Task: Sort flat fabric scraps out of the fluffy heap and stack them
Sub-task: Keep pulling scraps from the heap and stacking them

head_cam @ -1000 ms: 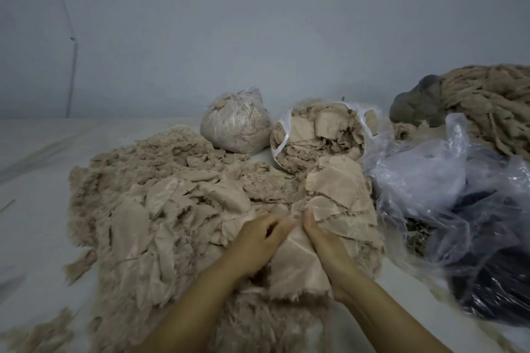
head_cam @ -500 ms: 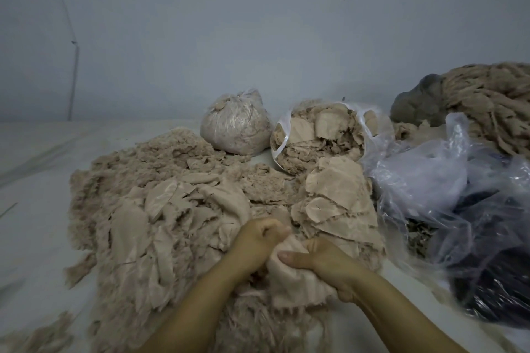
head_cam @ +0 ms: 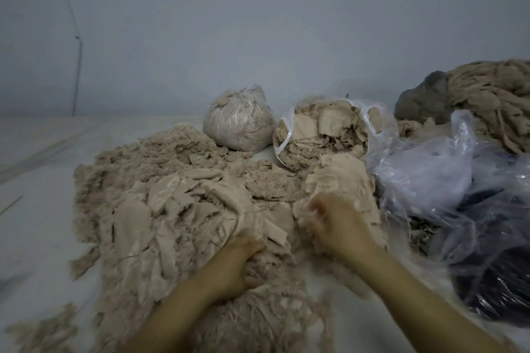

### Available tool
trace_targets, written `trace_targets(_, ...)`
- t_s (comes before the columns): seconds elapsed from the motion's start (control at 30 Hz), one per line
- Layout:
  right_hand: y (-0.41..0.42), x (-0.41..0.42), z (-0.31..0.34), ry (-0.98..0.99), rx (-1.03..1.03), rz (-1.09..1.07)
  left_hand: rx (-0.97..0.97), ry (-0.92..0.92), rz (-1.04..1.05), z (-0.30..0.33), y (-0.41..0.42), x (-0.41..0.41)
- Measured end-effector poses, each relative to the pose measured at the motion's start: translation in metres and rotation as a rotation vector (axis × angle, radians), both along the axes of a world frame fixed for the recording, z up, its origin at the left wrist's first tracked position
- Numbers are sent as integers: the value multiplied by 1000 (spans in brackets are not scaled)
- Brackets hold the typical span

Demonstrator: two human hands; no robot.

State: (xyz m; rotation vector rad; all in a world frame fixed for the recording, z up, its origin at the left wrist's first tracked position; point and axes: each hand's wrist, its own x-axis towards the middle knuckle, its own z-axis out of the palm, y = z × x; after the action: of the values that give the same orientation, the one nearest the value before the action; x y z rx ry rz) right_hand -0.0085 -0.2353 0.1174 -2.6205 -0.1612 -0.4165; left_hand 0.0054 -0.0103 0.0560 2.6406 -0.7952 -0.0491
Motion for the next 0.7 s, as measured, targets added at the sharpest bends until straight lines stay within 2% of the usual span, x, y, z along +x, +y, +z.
trace_targets(0.03,16,-11,-15,91,36,175,-12,-7,-9,-2,1,0)
trace_targets(0.1,41,-26,-50,232,-37,400,-4,9,-49,-4,4,-1)
trace_targets(0.17,50,-28,-76,218,-88,410,47,19,-86,-8,9,-2)
trace_targets(0.3,45,-31,-80,198,295,418,96,0,-17,-11,31,-1)
trace_targets(0.37,43,-28,-72,279,400,340,75,25,-22,-10,36,1)
trace_targets(0.47,45,-9,-66,276,408,81,94,45,-57,-5,30,3)
trace_targets(0.57,57,13,-68,383,427,-70,148,42,-58,-3,27,0)
trace_targets(0.6,61,19,-72,409,529,-109,155,41,-64,-4,28,-1)
trace_targets(0.7,69,25,-78,486,1034,-187,97,63,-67,-1,35,-8)
